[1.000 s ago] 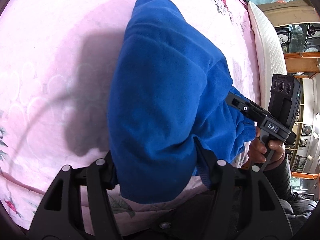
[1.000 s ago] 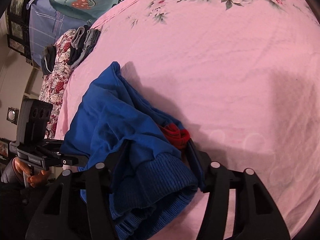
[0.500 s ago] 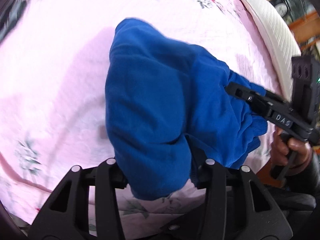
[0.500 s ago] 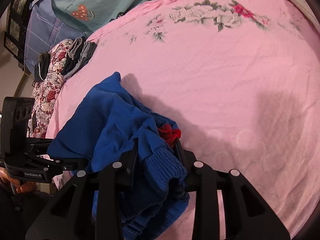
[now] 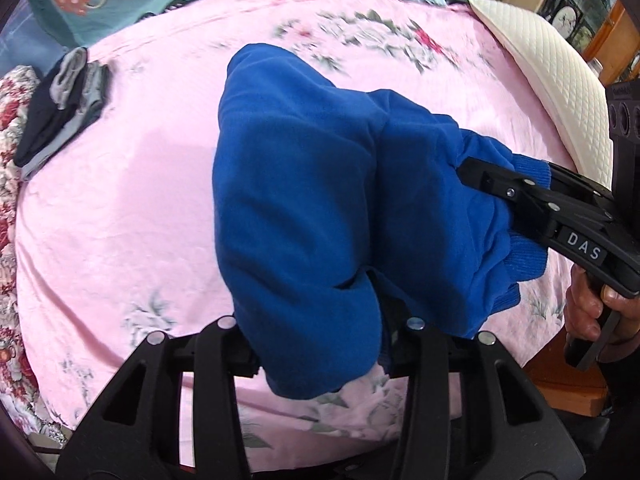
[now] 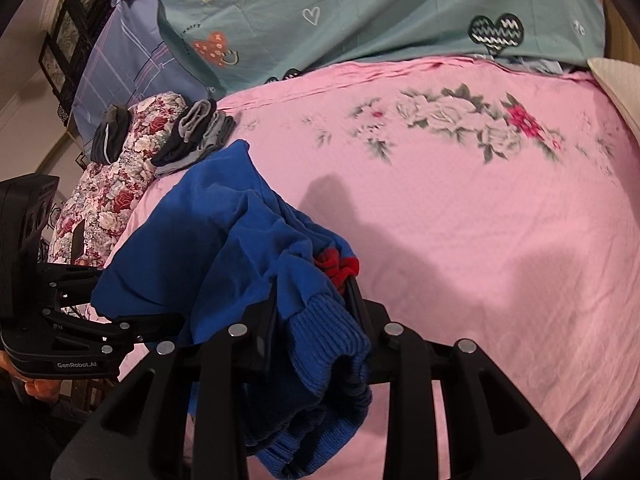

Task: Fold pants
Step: 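Lift the bundle with both tools and carry it toward the folded clothes stack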

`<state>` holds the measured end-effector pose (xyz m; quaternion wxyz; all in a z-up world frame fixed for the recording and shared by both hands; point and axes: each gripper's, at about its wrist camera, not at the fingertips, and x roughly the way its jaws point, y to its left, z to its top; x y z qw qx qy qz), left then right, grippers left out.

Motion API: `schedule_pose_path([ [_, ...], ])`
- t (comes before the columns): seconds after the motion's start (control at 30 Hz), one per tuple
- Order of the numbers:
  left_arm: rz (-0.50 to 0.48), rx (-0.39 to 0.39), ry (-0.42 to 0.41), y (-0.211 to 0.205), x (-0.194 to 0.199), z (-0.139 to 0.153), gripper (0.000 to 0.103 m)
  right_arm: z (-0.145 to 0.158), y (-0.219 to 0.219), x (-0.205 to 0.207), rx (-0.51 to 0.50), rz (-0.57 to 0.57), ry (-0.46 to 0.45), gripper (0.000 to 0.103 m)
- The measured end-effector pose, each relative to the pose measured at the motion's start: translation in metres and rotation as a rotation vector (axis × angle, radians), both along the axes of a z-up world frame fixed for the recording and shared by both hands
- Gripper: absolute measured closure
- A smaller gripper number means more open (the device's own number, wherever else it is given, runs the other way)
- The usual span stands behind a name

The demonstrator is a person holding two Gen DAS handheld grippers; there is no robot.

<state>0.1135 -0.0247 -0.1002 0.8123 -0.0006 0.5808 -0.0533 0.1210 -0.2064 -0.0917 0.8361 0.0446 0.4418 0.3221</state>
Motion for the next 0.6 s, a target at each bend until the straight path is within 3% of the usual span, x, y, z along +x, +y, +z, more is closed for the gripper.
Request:
schedule_pose_path([
  [0.27,0.039,-0.052,-0.081,0.076,-0.007,0.022,0.061,0.031,0.076,0.003,-0.049,0.014,-0.086,0.073],
  [0.5,0.07,-0.111,-0.155,0.195,0.007,0.038,0.061,0.067,0.214,0.014,-0.118,0.011,-0.192,0.073],
  [0.6,0.111,-0.145,-0.187,0.271,0.018,0.046,0.061,0.08,0.29,0.03,-0.137,0.031,-0.233,0.073],
])
